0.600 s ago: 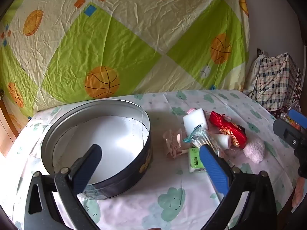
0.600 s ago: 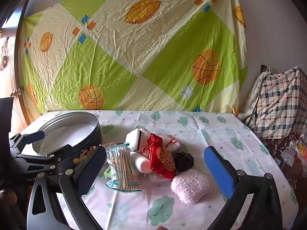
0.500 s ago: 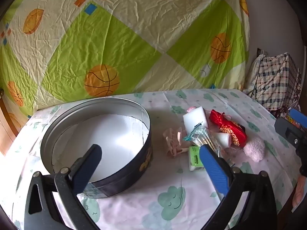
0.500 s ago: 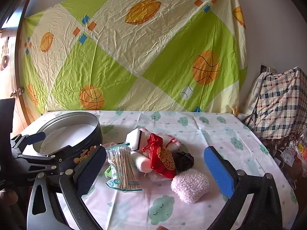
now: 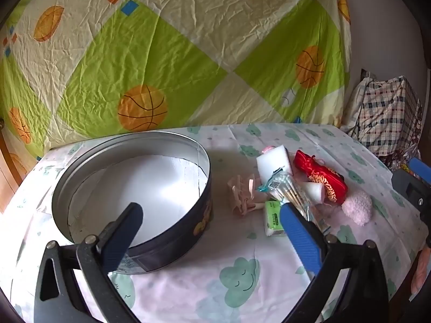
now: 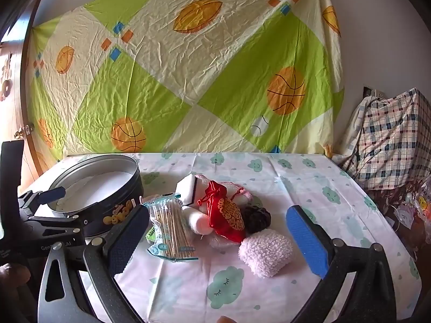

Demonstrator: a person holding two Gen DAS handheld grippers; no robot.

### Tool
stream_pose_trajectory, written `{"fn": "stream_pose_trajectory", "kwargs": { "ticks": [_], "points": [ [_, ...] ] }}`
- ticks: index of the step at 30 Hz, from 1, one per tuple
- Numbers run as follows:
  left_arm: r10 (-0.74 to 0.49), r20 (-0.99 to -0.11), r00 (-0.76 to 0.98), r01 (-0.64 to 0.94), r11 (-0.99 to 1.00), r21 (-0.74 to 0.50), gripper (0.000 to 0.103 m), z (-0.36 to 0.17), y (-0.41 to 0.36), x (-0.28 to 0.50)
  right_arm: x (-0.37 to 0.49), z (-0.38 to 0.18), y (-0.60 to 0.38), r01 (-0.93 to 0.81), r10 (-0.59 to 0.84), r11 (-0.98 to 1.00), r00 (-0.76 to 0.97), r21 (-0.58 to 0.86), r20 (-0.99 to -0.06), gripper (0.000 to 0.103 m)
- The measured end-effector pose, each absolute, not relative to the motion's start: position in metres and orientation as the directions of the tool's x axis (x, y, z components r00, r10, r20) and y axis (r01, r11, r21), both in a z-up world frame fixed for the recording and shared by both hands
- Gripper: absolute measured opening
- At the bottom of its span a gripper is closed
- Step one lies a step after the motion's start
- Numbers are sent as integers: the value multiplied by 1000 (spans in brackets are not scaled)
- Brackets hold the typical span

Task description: Organize soft objects

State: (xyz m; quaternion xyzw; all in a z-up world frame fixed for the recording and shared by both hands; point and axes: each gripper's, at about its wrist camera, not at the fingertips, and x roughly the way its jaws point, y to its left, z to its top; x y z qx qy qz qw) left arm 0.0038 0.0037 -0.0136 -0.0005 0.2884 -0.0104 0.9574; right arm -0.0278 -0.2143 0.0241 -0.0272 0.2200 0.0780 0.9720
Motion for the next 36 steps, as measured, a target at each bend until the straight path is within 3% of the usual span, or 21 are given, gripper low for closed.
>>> {"fn": "stream_pose_trajectory", "kwargs": {
  "ticks": [36],
  "points": [
    [-33, -554, 832, 33, 999, -10, 103, -20, 0, -2, -28, 11, -229, -139, 128, 990, 884, 8, -449, 103]
  ]
}}
